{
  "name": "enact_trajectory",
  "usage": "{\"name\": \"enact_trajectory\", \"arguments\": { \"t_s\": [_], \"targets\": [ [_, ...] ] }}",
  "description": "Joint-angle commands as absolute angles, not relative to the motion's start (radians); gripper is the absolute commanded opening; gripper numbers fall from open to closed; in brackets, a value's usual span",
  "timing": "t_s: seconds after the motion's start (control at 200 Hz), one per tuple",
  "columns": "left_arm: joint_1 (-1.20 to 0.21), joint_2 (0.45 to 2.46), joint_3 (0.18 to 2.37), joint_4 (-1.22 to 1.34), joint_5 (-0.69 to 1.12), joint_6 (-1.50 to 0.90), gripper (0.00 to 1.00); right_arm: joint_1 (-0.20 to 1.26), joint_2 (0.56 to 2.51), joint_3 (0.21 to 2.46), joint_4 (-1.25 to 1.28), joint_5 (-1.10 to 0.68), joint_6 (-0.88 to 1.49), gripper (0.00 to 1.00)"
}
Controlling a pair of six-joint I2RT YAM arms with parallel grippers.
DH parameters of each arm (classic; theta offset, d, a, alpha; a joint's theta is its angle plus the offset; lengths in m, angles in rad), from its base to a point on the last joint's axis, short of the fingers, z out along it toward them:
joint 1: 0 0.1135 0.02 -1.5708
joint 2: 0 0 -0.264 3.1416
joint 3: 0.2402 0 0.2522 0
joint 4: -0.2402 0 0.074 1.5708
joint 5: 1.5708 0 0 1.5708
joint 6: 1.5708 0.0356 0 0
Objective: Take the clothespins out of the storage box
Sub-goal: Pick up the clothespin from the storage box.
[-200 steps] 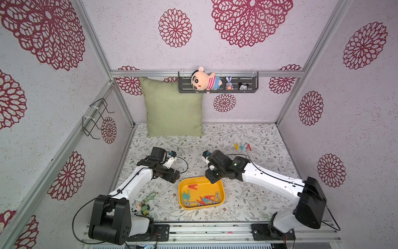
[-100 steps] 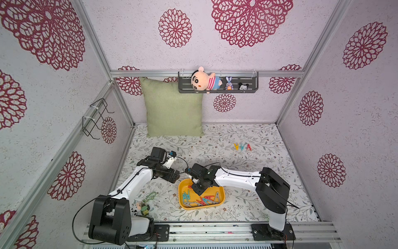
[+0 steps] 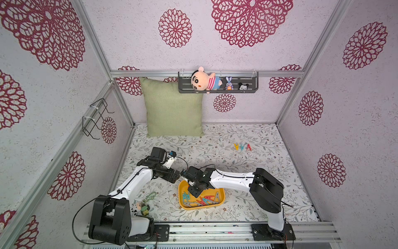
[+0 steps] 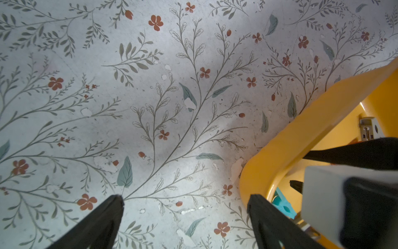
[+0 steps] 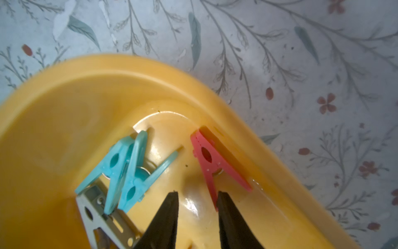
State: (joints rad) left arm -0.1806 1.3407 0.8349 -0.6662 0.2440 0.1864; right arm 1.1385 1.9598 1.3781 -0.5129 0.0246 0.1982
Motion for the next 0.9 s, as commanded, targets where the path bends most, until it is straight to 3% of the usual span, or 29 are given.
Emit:
{"name": "enact_trajectory", "arguments": {
  "t_s": [0.0, 0.38, 0.54, 0.895],
  "targets": [
    [-0.177, 1.336, 0.841, -0.653, 0.245, 0.19, 0.98, 1.146, 1.969, 1.4, -0.523, 0.044, 0.178, 0.36],
    [-0.177, 1.327, 0.841, -0.653, 0.248, 0.192, 0.99, 1.158, 1.987, 1.394, -0.52, 0.076, 0.171, 0.36],
    [-0.177, 1.333, 0.841, -0.652, 0.248, 0.192, 0.98, 1.163, 1.988, 1.383, -0.512, 0.087, 0.173, 0.31],
    [-0.176, 1.327, 0.839, -0.653, 0.245, 0.192, 0.99, 1.169, 1.886, 1.321, -0.483, 0.133, 0.205, 0.0]
  ]
}}
